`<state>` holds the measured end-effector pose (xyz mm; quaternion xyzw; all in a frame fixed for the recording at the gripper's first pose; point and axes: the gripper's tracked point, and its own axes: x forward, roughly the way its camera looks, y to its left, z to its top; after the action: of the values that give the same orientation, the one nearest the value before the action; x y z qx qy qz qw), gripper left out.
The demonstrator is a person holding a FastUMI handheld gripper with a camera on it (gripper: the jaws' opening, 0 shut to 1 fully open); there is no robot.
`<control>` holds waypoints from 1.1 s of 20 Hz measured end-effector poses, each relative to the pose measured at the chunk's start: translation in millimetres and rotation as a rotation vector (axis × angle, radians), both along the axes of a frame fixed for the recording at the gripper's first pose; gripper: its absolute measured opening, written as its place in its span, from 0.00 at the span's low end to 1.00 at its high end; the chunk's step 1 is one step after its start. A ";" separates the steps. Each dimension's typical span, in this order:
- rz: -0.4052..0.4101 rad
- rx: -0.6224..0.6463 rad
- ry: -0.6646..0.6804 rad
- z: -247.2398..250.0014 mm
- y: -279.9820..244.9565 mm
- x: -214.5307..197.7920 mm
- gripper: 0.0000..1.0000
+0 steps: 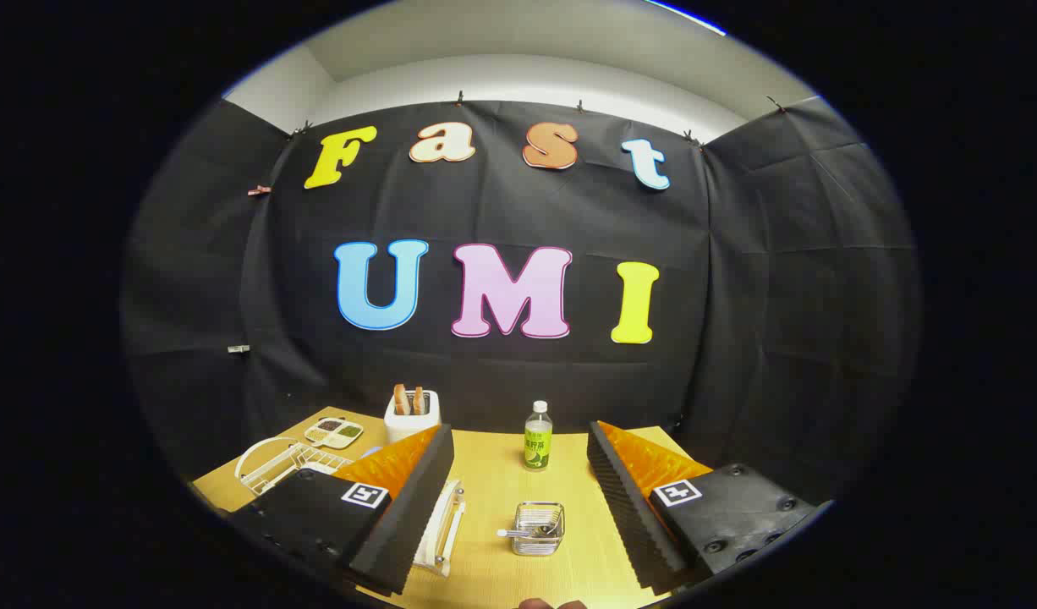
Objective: Take the plate from the dish rack, then take the spoon from the basket and place it into the plate.
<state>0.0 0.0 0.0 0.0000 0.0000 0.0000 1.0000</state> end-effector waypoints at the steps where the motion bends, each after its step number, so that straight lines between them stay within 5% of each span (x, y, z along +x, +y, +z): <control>1: 0.006 0.000 0.002 -1.3 3.8 -0.3 0.97; 22: 0.053 0.024 0.130 -29.5 41.3 19.5 0.98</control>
<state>19.5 41.3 -29.5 0.0117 0.0649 0.0264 0.9975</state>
